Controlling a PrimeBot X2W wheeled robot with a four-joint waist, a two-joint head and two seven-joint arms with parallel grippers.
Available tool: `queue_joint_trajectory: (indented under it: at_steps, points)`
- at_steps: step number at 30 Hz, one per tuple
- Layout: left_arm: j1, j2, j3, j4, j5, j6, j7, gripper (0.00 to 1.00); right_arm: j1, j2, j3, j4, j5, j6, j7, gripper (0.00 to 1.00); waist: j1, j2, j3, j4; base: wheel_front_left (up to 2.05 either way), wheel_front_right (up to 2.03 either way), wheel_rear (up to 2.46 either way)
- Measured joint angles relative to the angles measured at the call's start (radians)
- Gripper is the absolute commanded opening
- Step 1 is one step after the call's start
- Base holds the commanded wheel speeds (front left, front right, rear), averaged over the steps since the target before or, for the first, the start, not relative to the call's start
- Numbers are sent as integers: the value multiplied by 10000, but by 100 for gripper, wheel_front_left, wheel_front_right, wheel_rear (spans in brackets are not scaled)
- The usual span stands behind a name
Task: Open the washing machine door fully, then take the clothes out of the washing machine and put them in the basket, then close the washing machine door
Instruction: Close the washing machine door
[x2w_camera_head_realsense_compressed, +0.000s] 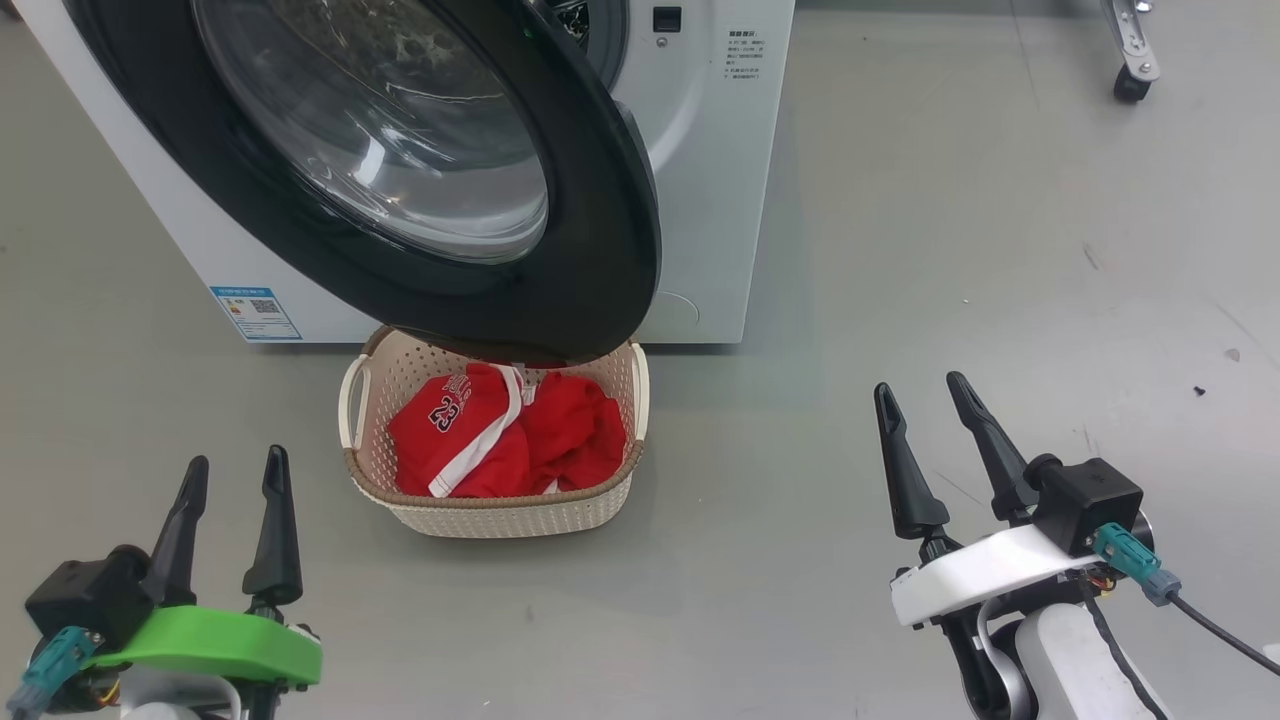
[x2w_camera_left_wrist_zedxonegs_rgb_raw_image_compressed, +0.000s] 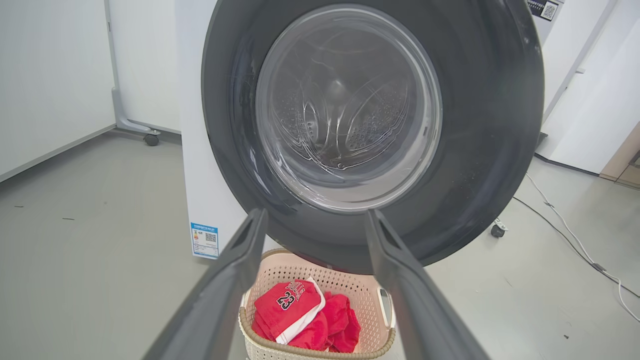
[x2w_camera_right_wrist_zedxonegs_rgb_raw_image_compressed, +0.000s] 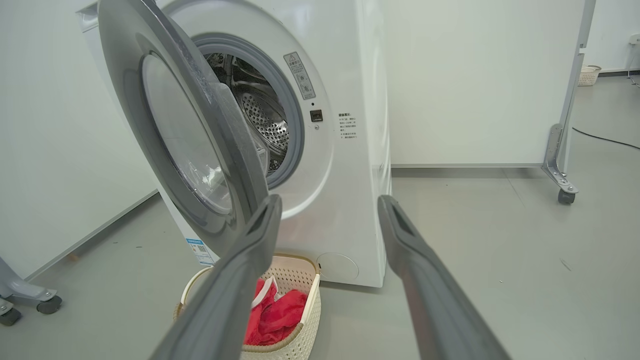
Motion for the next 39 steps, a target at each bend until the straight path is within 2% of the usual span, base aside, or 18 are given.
queue_joint_trajectory:
  at_steps: [25, 26, 27, 28, 36, 39]
  points:
    - [162, -410, 424, 65, 585, -416, 0, 100, -3, -2, 2, 0, -21, 2, 0, 100, 0, 0, 44, 20, 0, 0, 0]
    - [162, -416, 439, 73, 594, -428, 0, 100, -4, -23, 21, -6, -86, 2, 0, 69, 0, 0, 49, 23, 0, 0, 0]
    - [162, -422, 454, 79, 625, -430, 0, 100, -5, -36, 42, -19, -96, 0, 0, 26, 0, 0, 54, 26, 0, 0, 0]
    - [162, -428, 466, 84, 677, -449, 0, 100, -7, -44, 50, -75, -128, 2, 0, 0, 0, 1, 61, 31, 0, 0, 0]
    - [161, -554, 372, 75, 857, -596, 0, 100, -154, -222, 6, -556, -426, 0, -2, 0, 0, 0, 288, 163, 0, 0, 0]
    - [152, -686, 307, 50, 863, -612, 0, 100, -411, -303, 290, -698, -600, 0, -2, 0, 0, 0, 443, 260, 0, 0, 0]
